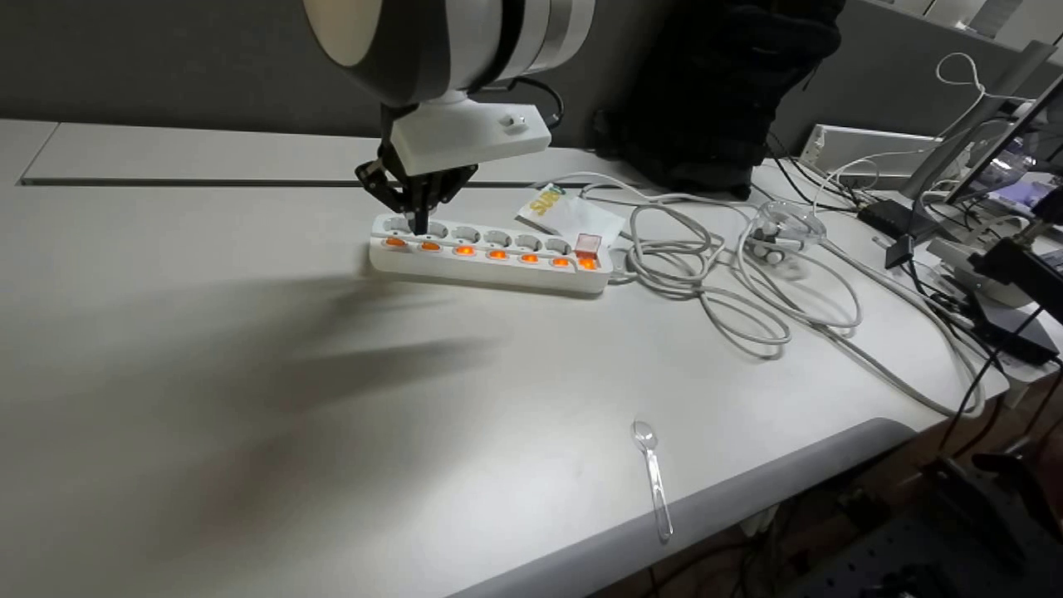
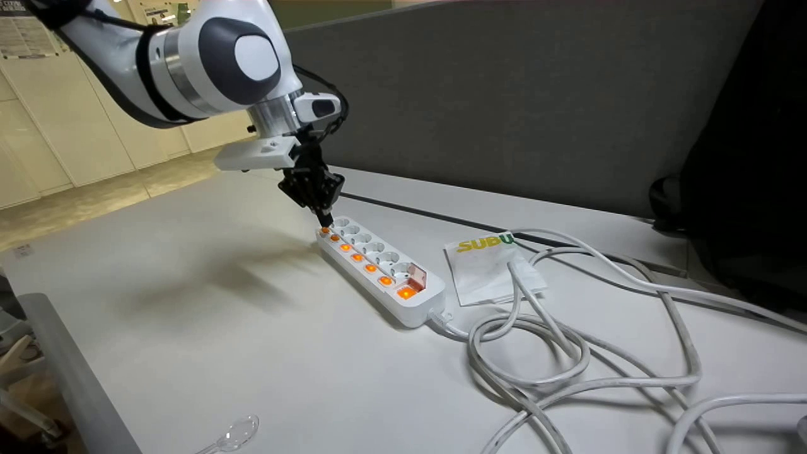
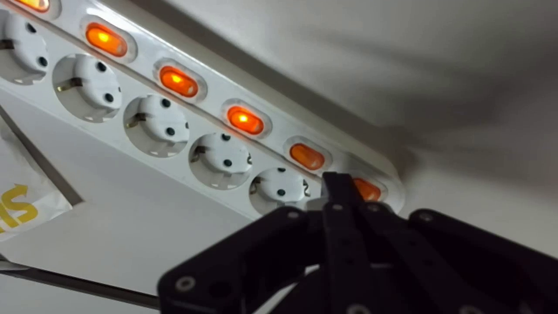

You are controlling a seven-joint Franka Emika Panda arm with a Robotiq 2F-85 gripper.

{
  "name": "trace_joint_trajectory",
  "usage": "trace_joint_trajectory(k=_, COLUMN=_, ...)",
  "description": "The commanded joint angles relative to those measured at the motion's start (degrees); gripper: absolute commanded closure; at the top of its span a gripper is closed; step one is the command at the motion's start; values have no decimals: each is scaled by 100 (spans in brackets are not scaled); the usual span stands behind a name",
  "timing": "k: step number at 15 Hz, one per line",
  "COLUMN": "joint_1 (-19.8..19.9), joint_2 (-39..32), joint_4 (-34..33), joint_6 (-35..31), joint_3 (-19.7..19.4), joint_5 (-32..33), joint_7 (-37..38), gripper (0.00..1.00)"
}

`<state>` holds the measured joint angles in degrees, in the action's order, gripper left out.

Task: Turn on the second switch from the left

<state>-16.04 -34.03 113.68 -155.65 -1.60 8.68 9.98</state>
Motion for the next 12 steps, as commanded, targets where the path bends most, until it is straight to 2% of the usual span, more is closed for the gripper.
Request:
trace_joint_trajectory(k=1, joint_1=62, joint_2=-56, joint_4=-41, joint_6=6, joint_3=62, joint_5=-16, joint_7=-6, gripper=100)
trace_joint_trajectory(k=12, joint_1=161, joint_2=-108, joint_4=-13, joint_6=5, joint_3=36, joint_5=-54, joint_7=18, gripper=100)
